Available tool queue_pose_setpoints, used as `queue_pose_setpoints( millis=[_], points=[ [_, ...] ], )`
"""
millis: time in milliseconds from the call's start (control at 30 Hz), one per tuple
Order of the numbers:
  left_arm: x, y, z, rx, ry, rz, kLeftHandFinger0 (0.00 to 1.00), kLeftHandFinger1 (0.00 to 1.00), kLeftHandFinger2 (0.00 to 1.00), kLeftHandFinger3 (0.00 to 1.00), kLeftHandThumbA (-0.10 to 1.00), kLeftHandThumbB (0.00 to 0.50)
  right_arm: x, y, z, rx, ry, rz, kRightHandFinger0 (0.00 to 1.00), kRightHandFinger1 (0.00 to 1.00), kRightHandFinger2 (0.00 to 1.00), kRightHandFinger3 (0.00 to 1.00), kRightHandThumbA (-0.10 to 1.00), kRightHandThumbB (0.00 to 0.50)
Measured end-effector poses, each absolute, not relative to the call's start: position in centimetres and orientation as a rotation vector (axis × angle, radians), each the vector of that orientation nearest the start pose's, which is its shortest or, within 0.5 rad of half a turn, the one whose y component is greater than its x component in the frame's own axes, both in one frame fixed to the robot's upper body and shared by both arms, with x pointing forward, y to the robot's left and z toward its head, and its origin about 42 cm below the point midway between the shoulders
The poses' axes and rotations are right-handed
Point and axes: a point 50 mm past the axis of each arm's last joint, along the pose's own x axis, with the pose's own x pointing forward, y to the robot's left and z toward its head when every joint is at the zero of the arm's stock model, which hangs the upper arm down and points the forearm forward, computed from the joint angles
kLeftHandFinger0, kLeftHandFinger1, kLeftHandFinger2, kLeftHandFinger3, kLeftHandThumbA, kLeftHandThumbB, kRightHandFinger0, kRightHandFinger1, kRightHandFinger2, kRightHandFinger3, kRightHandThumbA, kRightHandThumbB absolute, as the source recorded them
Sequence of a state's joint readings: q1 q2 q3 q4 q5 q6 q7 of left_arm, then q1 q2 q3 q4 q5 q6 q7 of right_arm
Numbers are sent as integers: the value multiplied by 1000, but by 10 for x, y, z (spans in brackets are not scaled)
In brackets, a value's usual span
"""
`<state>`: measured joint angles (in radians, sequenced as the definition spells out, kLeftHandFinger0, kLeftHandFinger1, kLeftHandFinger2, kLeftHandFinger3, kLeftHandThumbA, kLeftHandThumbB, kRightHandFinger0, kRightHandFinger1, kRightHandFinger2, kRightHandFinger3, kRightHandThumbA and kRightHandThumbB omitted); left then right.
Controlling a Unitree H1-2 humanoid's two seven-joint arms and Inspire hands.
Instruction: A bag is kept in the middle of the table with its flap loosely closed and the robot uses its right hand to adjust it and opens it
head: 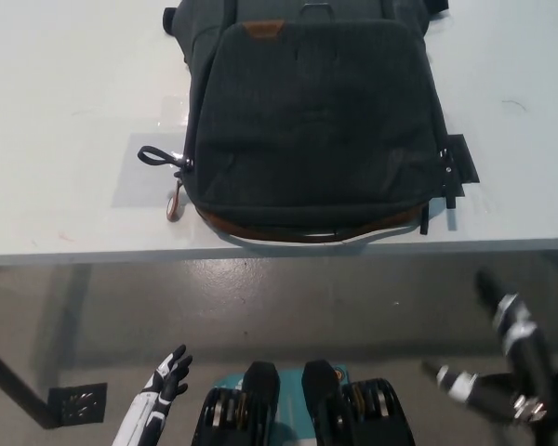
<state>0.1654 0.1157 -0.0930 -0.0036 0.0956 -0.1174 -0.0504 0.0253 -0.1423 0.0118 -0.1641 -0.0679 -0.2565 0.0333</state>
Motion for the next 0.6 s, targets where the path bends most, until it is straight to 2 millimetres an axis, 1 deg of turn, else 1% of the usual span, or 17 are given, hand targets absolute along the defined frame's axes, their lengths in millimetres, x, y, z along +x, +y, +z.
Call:
queue_pose_setpoints(
  millis=[33,167,300,333,433,467,500,533,567,600],
  points=[
    [224,229,62,197,48,-129,1000,1000,1000,1000,1000,105,277,-247,165,-218,-430,68,1000,1000,1000,1000,1000,344],
    [224,229,62,199,44,-129,1000,1000,1000,1000,1000,114,307,-256,206,-195,-532,52,1000,1000,1000,1000,1000,323],
    [224,229,62,201,40,-130,1000,1000,1000,1000,1000,118,341,-258,240,-149,-576,62,1000,1000,1000,1000,1000,332],
    [224,229,62,201,40,-130,1000,1000,1000,1000,1000,124,348,-258,247,-136,-578,66,1000,1000,1000,1000,1000,326],
    [224,230,62,204,39,-129,1000,1000,1000,1000,1000,119,376,-256,262,-107,-560,85,1000,1000,1000,1000,1000,293],
    [224,230,62,204,39,-129,1000,1000,1000,1000,1000,107,384,-255,267,-101,-554,94,1000,1000,1000,1000,1000,276],
    [224,230,62,205,40,-128,1000,1000,1000,1000,1000,104,394,-253,271,-95,-543,102,1000,1000,1000,1000,1000,271],
    [224,230,62,205,40,-128,1000,1000,1000,1000,1000,103,401,-252,274,-92,-531,107,1000,1000,1000,1000,1000,249],
    [224,230,62,205,40,-128,1000,1000,1000,1000,1000,99,410,-251,278,-88,-520,112,1000,1000,1000,1000,1000,249],
    [224,230,62,205,40,-127,1000,1000,1000,1000,1000,109,413,-250,279,-87,-516,114,1000,1000,1000,1000,1000,276]
  ],
)
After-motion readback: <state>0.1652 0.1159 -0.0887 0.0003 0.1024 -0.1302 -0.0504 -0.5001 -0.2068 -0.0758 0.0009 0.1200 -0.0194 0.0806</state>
